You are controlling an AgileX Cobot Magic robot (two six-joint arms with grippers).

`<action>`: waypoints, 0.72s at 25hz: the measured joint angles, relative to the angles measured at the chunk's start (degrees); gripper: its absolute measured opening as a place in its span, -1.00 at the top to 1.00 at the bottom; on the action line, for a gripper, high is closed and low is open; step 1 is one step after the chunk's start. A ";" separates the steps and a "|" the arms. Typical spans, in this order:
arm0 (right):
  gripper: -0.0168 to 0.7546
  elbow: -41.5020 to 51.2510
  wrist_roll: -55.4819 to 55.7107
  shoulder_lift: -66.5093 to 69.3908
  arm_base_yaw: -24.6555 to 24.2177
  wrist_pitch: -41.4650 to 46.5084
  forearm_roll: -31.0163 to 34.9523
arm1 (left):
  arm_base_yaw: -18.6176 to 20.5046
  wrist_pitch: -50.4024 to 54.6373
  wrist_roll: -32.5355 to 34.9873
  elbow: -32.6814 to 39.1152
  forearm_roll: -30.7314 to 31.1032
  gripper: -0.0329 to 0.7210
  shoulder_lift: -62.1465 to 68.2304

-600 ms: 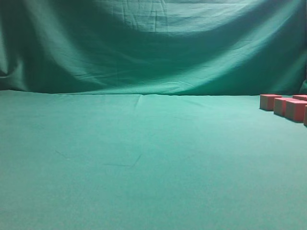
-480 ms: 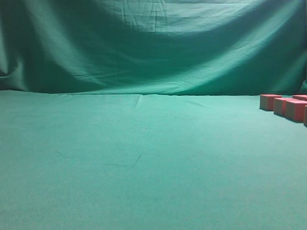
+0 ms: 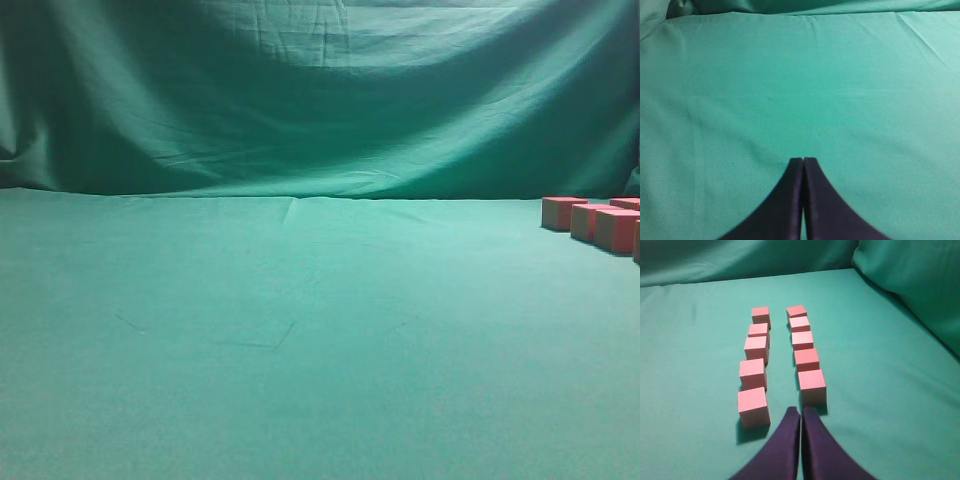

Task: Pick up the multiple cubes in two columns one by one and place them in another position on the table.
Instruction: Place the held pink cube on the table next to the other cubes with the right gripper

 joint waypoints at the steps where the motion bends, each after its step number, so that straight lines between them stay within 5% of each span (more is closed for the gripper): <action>1: 0.96 0.00 0.00 0.00 0.00 0.00 0.00 | 0.00 0.00 0.00 0.00 0.00 0.91 0.00; 18: 0.96 0.00 0.00 0.00 0.00 0.00 0.00 | 0.00 0.00 0.00 0.00 0.00 0.91 0.00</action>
